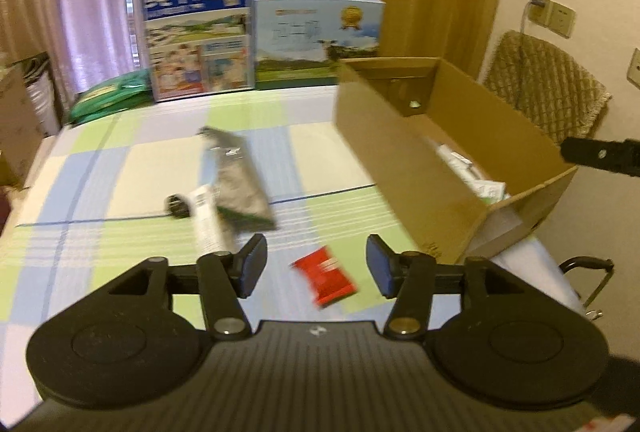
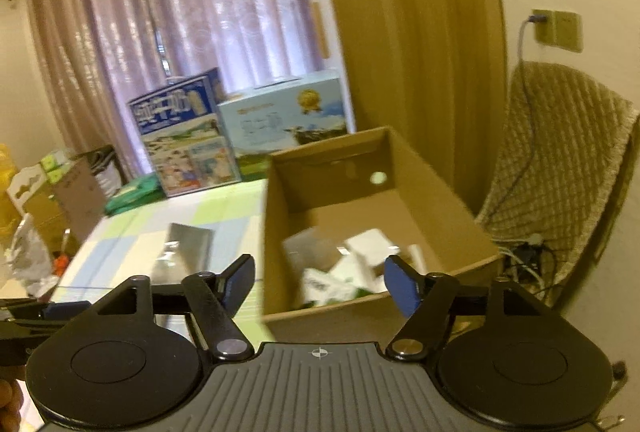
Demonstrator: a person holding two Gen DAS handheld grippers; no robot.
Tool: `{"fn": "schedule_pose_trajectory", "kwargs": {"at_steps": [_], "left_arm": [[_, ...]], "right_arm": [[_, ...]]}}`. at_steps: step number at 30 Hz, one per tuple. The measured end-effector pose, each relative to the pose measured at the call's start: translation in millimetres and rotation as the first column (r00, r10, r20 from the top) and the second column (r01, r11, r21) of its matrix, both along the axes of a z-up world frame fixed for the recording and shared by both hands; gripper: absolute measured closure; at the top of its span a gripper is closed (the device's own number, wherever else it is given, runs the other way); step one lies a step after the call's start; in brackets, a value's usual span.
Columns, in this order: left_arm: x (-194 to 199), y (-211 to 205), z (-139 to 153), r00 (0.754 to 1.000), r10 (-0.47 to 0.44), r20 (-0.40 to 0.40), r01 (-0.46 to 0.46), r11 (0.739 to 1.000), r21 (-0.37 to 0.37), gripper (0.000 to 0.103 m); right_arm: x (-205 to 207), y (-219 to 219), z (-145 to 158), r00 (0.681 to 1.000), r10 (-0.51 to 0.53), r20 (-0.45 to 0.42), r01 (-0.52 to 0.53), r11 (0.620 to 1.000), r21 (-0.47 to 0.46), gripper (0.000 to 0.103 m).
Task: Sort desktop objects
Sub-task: 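Move both grippers back toward the white box and red packet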
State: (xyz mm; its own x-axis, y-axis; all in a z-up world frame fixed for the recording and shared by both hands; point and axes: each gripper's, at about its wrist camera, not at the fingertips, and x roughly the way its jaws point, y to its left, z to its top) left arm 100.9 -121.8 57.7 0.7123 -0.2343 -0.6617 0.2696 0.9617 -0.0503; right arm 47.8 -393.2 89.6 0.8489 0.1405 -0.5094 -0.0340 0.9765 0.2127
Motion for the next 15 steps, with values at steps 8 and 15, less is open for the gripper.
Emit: {"fn": "schedule_pose_trajectory", "kwargs": {"at_steps": [8, 15], "left_arm": [[-31, 61, 0, 0.996, 0.086, 0.016, -0.087, 0.994, 0.060, 0.030], [-42, 90, -8, 0.991, 0.131, -0.002, -0.130, 0.989, 0.065, 0.018]], "right_arm": [[-10, 58, 3, 0.996, 0.085, 0.001, -0.085, 0.996, 0.010, 0.009], [-15, 93, -9, 0.989, 0.146, -0.032, -0.146, 0.989, -0.013, 0.003]]}}
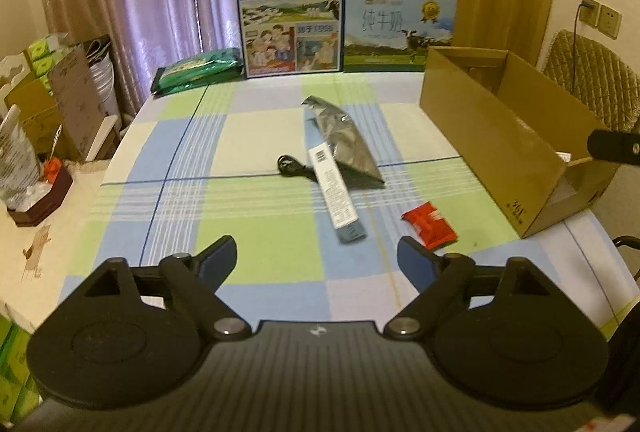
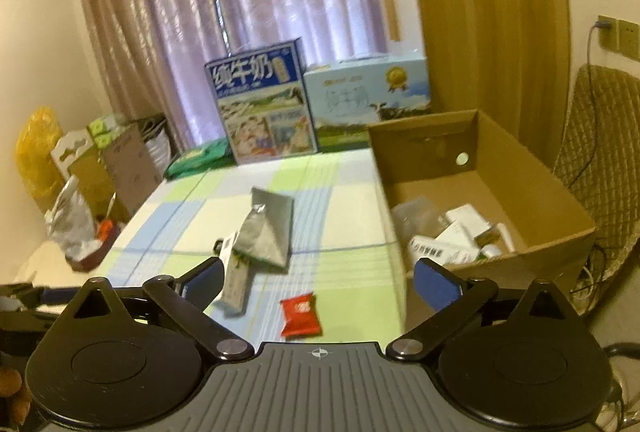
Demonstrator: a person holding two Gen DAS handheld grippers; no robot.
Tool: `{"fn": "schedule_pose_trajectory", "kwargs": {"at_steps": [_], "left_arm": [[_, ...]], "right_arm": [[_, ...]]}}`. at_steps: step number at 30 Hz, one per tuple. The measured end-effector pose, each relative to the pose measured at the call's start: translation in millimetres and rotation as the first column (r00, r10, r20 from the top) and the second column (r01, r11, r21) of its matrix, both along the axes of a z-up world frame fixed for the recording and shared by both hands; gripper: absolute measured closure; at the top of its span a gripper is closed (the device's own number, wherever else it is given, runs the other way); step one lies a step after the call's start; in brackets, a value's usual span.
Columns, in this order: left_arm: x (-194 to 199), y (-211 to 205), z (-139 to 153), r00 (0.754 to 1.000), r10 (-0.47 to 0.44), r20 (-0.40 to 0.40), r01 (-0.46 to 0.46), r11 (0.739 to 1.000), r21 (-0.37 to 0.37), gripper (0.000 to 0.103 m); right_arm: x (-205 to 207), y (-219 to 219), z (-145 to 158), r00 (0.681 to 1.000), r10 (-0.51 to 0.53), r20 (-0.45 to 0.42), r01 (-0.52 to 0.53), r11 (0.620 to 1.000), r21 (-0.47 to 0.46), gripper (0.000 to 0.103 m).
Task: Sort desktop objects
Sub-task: 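Move both grippers back toward the white box and red packet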
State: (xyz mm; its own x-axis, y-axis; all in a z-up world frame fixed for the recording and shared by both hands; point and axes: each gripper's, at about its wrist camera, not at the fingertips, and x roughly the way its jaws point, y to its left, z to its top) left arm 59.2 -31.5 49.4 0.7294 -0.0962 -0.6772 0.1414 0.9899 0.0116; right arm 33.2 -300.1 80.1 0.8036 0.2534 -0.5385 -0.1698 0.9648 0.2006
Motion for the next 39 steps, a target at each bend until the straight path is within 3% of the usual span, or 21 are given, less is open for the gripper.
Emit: {"fn": "schedule_pose_trajectory", "kwargs": {"at_steps": [14, 29, 39], "left_arm": [[2, 11, -17, 0.999, 0.013, -0.033, -0.014, 1.000, -0.023, 0.013], [13, 14, -28, 0.998, -0.008, -0.058, 0.006, 1.000, -0.029, 0.013], [38, 15, -39, 0.996, -0.026, -0.082, 0.023, 0.999, -0.045, 0.014]], "right_arm": [[-2, 19, -33, 0.996, 0.014, -0.092, -0.018, 0.999, -0.042, 0.002], [6, 27, -51, 0.991, 0.025, -0.128, -0.033, 0.998, -0.054, 0.002], [22, 43, -78, 0.987, 0.080, -0.141, -0.095, 0.990, -0.105, 0.002]]}}
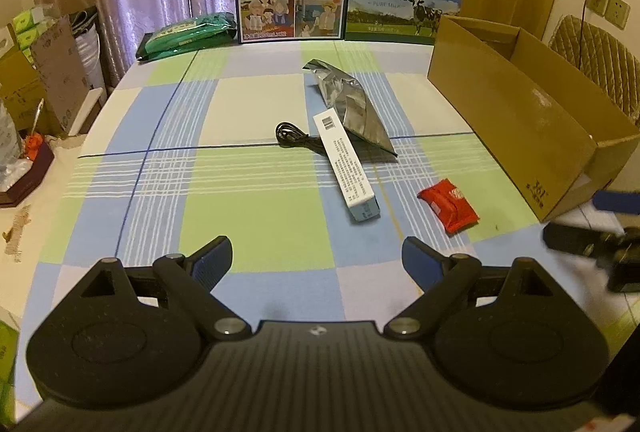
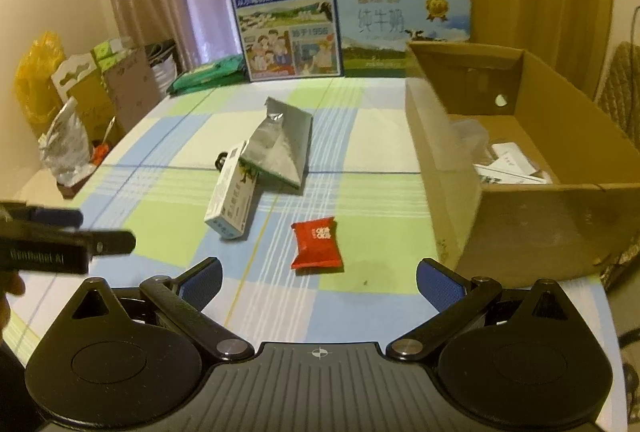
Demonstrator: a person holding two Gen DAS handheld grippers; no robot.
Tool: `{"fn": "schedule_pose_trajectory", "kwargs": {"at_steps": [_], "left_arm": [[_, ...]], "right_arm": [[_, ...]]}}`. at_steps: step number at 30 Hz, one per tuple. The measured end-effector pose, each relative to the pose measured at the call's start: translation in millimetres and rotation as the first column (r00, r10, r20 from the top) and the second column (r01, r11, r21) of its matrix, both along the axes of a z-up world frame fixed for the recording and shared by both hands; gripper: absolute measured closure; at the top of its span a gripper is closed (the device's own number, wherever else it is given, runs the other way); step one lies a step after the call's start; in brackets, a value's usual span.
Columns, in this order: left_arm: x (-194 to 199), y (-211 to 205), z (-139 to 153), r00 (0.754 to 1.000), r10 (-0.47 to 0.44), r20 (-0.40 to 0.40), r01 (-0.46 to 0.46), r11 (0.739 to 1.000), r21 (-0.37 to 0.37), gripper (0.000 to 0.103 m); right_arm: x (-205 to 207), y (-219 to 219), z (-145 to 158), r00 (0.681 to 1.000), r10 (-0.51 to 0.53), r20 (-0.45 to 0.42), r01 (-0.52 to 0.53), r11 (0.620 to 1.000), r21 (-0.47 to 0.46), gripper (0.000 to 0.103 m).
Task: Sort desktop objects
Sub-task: 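Move both grippers back toward the white box and red packet, then grasp the white medicine box with the left gripper while the right grasps the red packet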
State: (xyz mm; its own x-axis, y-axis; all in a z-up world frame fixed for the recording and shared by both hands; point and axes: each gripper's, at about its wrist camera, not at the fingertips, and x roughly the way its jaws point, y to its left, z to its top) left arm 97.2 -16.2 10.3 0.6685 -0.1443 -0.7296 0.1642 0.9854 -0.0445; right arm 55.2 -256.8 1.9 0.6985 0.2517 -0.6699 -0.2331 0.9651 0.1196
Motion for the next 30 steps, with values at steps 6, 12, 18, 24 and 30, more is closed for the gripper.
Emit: {"fn": "schedule_pose_trajectory", "kwargs": {"at_steps": [6, 12, 18, 24, 30], "left_arm": [[25, -8, -10, 1.000, -0.028, -0.008, 0.028, 1.000, -0.004, 0.014], [51, -17, -30, 0.998, -0.056, -0.015, 0.056, 0.998, -0.007, 0.015], [78, -20, -49, 0.998, -0.065, -0.007, 0.065, 0.998, -0.024, 0.023], [97, -25, -66, 0.995, -0.098, -0.032, 0.096, 0.993, -0.064, 0.034], [109, -33, -76, 0.992, -0.115, -0.047, 0.111, 0.991, -0.070, 0.045]], "right_arm": [[20, 8, -23, 1.000, 0.026, -0.016, -0.026, 0.999, -0.020, 0.003], [45, 12, -45, 0.998, 0.037, -0.047, -0.038, 0.999, -0.029, 0.011], [69, 16, -62, 0.996, 0.067, -0.066, -0.070, 0.997, -0.036, 0.025], [86, 27, -76, 0.993, 0.084, -0.085, -0.088, 0.995, -0.055, 0.031], [99, 29, -84, 0.993, 0.061, -0.098, -0.068, 0.995, -0.072, 0.042]]}}
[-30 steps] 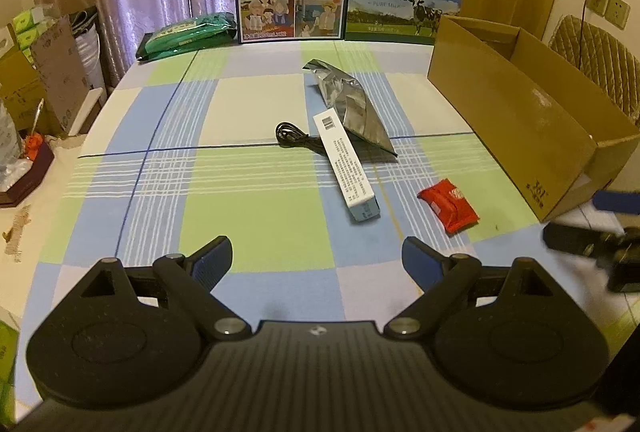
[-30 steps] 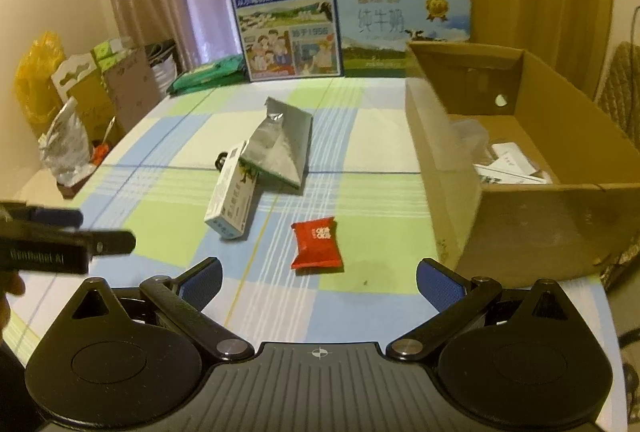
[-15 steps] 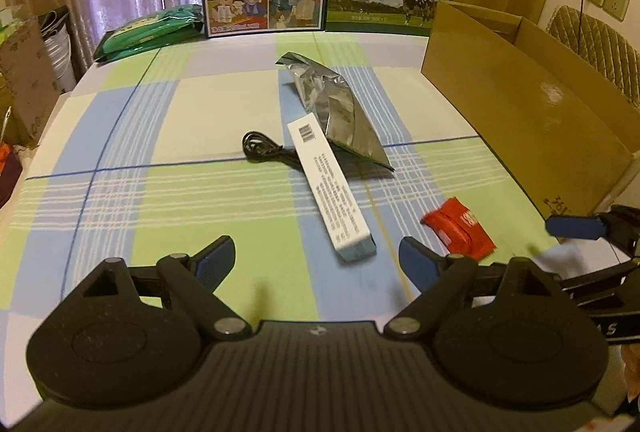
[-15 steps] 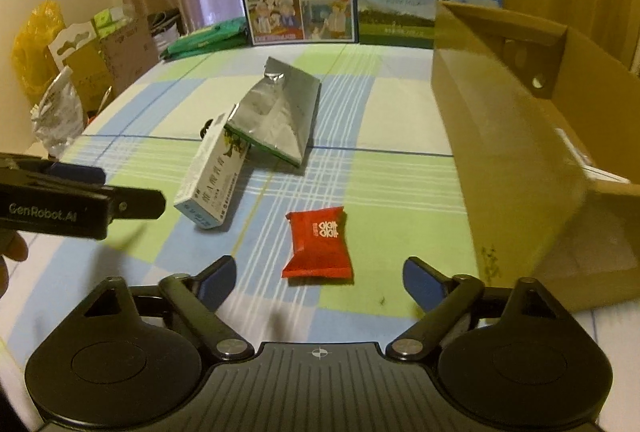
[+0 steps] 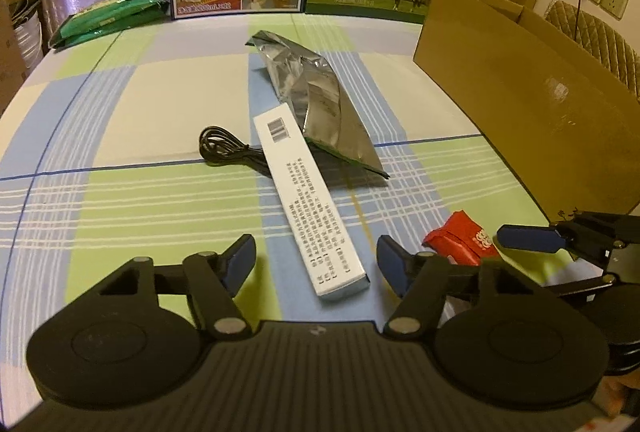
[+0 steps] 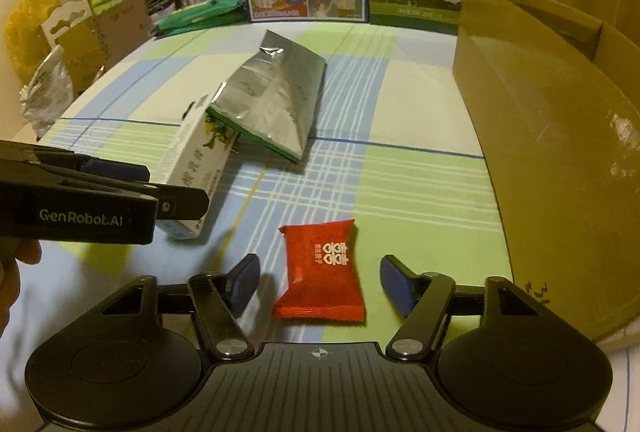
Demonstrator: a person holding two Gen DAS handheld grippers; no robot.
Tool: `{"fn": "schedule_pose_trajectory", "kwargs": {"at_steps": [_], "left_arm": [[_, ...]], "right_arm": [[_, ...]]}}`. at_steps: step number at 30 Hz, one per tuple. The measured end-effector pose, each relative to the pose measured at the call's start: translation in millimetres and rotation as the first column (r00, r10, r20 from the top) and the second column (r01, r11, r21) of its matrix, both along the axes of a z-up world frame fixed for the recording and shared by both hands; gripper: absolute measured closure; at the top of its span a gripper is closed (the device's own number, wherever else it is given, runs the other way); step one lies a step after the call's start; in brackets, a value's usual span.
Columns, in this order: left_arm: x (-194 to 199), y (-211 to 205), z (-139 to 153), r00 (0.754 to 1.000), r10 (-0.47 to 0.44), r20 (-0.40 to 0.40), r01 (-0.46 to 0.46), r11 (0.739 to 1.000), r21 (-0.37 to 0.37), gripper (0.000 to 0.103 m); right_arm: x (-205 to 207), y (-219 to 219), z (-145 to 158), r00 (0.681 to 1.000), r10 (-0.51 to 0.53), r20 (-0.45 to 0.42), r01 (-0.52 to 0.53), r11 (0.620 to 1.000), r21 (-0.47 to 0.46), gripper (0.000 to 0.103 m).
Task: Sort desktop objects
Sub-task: 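Grasp the white medicine box with the left gripper while the right grasps the red packet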
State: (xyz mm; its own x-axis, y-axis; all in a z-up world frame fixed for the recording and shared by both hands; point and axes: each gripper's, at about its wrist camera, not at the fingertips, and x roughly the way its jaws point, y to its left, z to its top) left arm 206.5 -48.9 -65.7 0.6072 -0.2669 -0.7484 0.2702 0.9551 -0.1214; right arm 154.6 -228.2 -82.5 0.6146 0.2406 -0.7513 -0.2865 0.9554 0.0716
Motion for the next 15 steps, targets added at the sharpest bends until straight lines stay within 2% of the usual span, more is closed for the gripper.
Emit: {"fn": "schedule_pose_trajectory", "kwargs": {"at_steps": [6, 7, 9, 12, 15], "left_arm": [[4, -1, -4, 1.000, -0.005, -0.013, 0.005, 1.000, -0.013, 0.070], [4, -1, -4, 1.000, -0.005, -0.014, 0.005, 1.000, -0.013, 0.075], [2, 0, -3, 1.000, 0.001, -0.016, -0.001, 1.000, -0.002, 0.077], [-5, 4, 0, 1.000, 0.006, -0.023, -0.005, 1.000, 0.025, 0.079], [-17, 7, 3, 1.000, 0.007, -0.021, -0.005, 0.996, 0.084, 0.081]], "right_arm": [[2, 3, -2, 1.000, 0.000, 0.005, 0.000, 1.000, -0.019, 0.053], [2, 5, -2, 1.000, 0.003, 0.009, -0.003, 1.000, -0.026, 0.058], [1, 7, -2, 1.000, 0.009, 0.015, -0.009, 0.999, -0.042, 0.067], [0, 5, -2, 1.000, -0.005, 0.006, 0.005, 1.000, -0.030, 0.070], [-4, 5, 1, 1.000, -0.006, -0.004, 0.006, 1.000, -0.020, 0.072]]}}
